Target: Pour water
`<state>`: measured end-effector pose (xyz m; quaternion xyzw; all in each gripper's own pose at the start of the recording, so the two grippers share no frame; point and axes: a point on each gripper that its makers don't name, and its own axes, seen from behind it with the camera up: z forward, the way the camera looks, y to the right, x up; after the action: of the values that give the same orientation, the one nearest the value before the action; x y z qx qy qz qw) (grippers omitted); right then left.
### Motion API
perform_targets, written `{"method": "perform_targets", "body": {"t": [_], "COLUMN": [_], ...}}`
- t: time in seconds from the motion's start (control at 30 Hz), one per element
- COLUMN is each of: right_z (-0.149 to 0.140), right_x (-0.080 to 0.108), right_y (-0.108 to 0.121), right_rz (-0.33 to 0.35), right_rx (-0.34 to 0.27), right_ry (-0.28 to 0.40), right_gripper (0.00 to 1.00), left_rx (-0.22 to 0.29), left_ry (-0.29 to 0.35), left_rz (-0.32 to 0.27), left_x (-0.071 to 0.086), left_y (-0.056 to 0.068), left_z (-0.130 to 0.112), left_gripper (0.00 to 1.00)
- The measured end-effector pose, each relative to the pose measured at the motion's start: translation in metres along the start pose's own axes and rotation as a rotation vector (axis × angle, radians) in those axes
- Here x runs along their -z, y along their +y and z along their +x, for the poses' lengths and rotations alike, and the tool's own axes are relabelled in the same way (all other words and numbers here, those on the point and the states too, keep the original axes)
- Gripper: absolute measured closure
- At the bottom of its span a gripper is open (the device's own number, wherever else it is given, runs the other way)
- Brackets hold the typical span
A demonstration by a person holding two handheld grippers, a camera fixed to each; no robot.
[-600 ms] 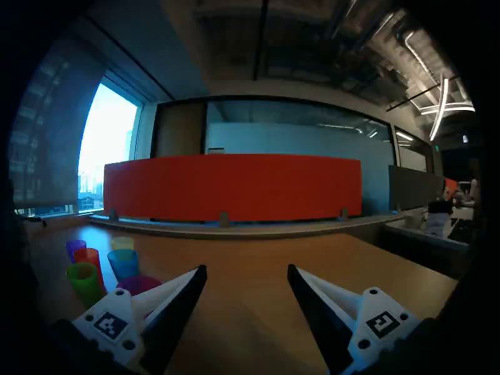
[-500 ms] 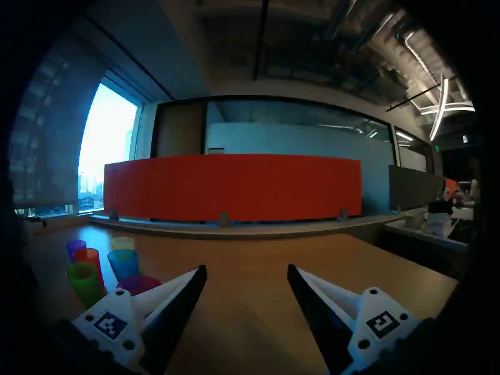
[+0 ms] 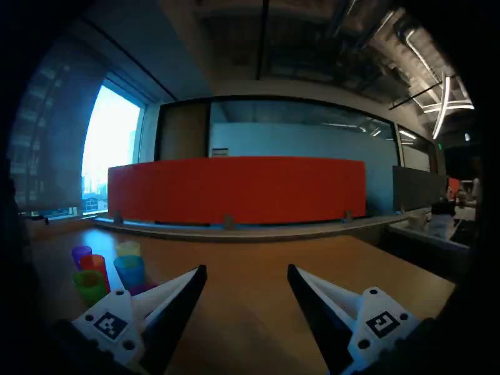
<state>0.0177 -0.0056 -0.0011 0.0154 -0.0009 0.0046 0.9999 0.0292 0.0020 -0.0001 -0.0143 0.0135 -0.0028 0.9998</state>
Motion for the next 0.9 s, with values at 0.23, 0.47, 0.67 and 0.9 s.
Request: {"method": "perform_targets", "body": {"t": [0.23,0.47,0.67,0.9], "right_z": [0.028,0.056,0.081,0.105], "right_x": [-0.003,-0.009,-0.012,-0.015], "right_y": [-0.005,-0.013,-0.017,-0.014], "right_rz": [0.025,0.056,0.070,0.074], "right_rx": [0.011,0.035,0.036,0.040], "right_ry": [0.005,0.006,0.011,0.025], "right_gripper": [0.00,0.00,0.00,0.00], "left_rx": [-0.012,0.001,-0.029,-0.035], "left_ry": [-0.025,-0.044,-0.055,-0.056], "left_rz": [-0.024,-0.042,-0.049,-0.074], "left_x": [-0.006,-0.013,-0.017,-0.021], "left_y": [0.002,-0.001,-0.006,-0.002], "left_z": [0.020,0.039,0.056,0.077], "left_gripper": [0.13,0.13,0.13,0.13]}}
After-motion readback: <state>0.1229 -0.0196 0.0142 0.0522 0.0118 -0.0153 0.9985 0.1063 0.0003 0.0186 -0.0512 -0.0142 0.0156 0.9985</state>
